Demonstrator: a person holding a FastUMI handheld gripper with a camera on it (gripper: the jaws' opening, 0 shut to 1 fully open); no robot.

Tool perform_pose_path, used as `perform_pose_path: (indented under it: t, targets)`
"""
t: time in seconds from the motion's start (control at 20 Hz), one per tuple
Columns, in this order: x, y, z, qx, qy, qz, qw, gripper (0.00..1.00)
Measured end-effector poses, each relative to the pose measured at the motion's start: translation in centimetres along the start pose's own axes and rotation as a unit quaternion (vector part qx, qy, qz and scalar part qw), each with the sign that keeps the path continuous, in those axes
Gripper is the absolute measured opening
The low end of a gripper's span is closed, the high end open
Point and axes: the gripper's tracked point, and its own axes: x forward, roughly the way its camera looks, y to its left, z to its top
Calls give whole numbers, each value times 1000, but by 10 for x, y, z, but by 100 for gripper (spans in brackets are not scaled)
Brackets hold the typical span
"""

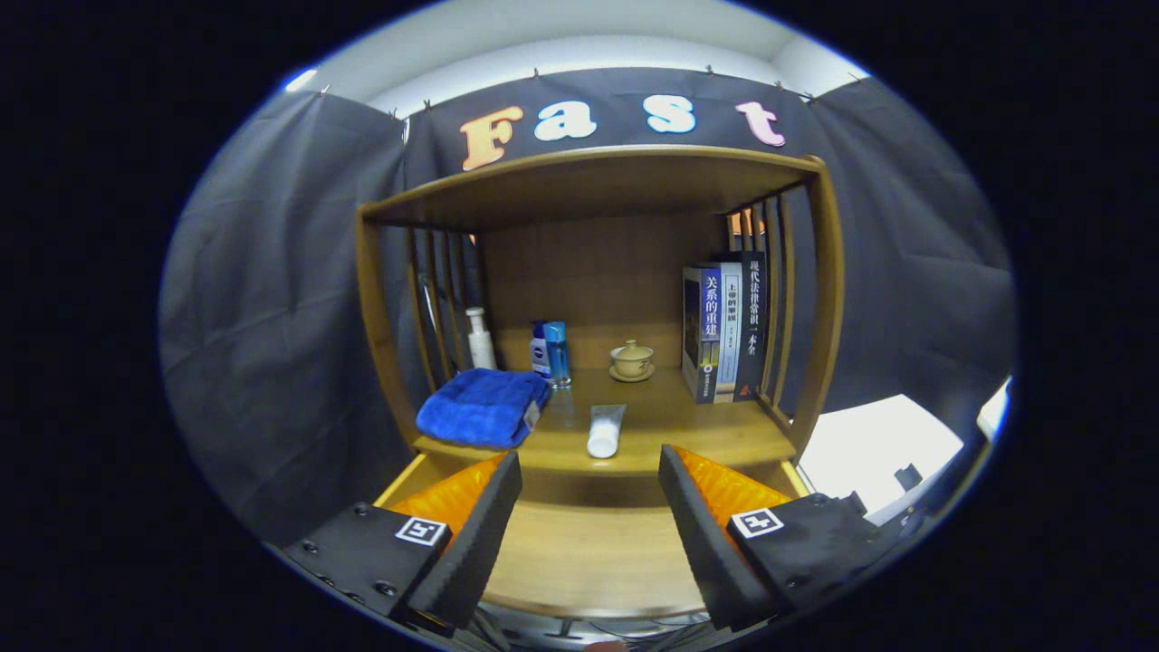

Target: Pull open the drawer, take out the items inside it, and place them on the countertop above the cabinet.

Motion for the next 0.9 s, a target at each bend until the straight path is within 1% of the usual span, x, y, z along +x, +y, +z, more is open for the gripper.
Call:
perform_pose_path:
  t: [0.1, 0.2, 0.35, 0.45, 0.6, 0.7, 0.75, 0.8, 0.85, 0.9]
  targets:
    - [-19, 6, -35, 6, -16, -7, 1000, 98]
    - [-33, 3, -65, -6, -26, -28, 999, 98]
    - [-48, 0, -97, -69, -50, -57, 995, 98]
    - [-55, -2, -121, -94, -59, -81, 991, 98]
    - [-50, 4, -161, -81, -44, -83, 992, 98]
    - [-41, 3, -187, -64, -12, -78, 995, 98]
    - [-39, 1, -194, -52, 0, -78, 996, 98]
    - [-36, -3, -196, -42, -1, -81, 996, 98]
    - [-33, -9, -195, -40, -2, -86, 996, 98]
    - [-34, -5, -195, -42, -3, -79, 996, 98]
